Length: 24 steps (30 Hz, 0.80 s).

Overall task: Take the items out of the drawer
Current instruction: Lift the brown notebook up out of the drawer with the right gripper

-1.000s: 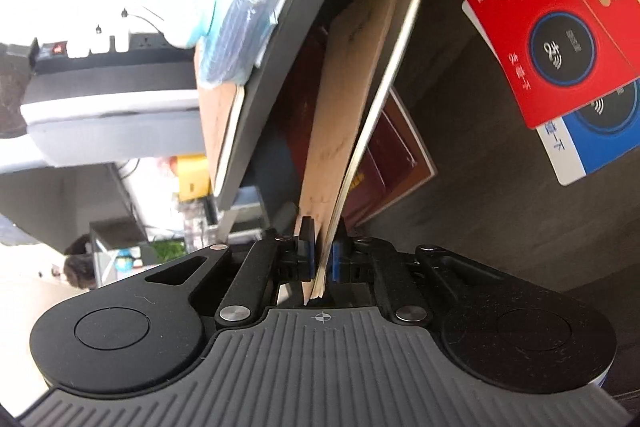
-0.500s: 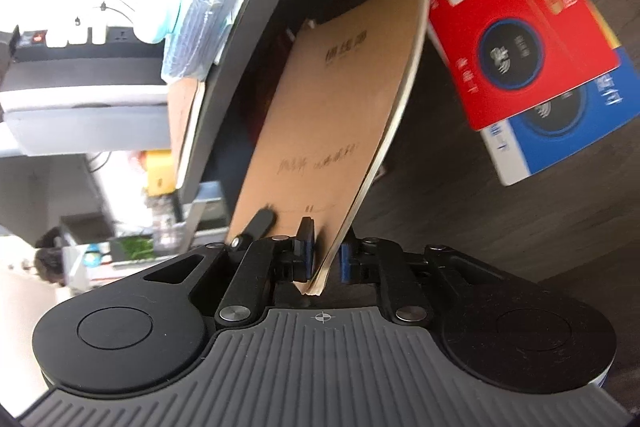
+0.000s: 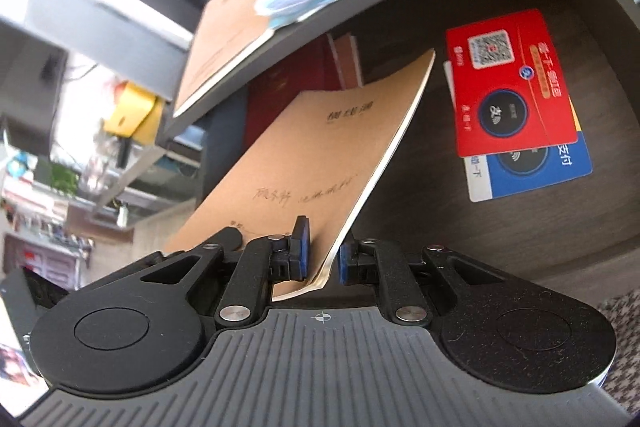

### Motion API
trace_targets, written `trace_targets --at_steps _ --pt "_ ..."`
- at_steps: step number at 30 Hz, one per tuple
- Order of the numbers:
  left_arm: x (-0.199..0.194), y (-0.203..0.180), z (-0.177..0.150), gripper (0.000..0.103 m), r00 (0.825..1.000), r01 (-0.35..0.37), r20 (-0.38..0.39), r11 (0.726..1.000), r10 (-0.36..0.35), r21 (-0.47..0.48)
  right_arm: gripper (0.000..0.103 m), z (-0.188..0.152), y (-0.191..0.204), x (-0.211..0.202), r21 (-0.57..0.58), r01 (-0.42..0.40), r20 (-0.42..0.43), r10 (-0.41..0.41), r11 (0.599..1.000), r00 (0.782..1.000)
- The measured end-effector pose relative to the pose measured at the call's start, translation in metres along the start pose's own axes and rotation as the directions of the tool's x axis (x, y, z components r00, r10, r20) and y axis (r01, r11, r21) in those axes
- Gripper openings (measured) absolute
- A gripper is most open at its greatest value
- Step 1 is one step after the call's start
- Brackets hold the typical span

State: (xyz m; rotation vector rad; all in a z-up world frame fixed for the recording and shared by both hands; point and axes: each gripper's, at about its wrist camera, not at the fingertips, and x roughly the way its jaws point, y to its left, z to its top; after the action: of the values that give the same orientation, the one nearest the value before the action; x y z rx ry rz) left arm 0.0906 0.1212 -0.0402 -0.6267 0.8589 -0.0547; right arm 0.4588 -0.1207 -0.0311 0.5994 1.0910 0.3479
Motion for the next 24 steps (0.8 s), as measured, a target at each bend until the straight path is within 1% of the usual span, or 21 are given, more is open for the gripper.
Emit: trace_targets --at_steps 6,13,18,24 --pt "-0.04 0.01 -0.014 0.011 0.998 -0.026 0.056 0.999 0.027 -0.027 0.014 -0.015 0.017 -0.022 -0.086 -0.021 0.014 0.022 0.996 1.0" --pt "-0.068 0.012 -0.017 0.011 0.99 -0.046 0.131 0.999 0.048 -0.02 0.014 -0.034 0.046 -0.036 -0.218 -0.013 0.036 0.022 0.976 0.999" --pt "-0.095 0.008 -0.016 0.011 0.977 -0.046 0.21 0.999 0.049 -0.018 0.014 -0.042 0.069 -0.047 -0.293 -0.022 0.067 0.043 0.956 0.997" --pt "-0.124 0.001 -0.011 0.011 0.949 -0.043 0.311 0.999 0.042 -0.006 0.014 -0.044 0.096 -0.064 -0.372 -0.06 0.096 0.102 0.926 0.99"
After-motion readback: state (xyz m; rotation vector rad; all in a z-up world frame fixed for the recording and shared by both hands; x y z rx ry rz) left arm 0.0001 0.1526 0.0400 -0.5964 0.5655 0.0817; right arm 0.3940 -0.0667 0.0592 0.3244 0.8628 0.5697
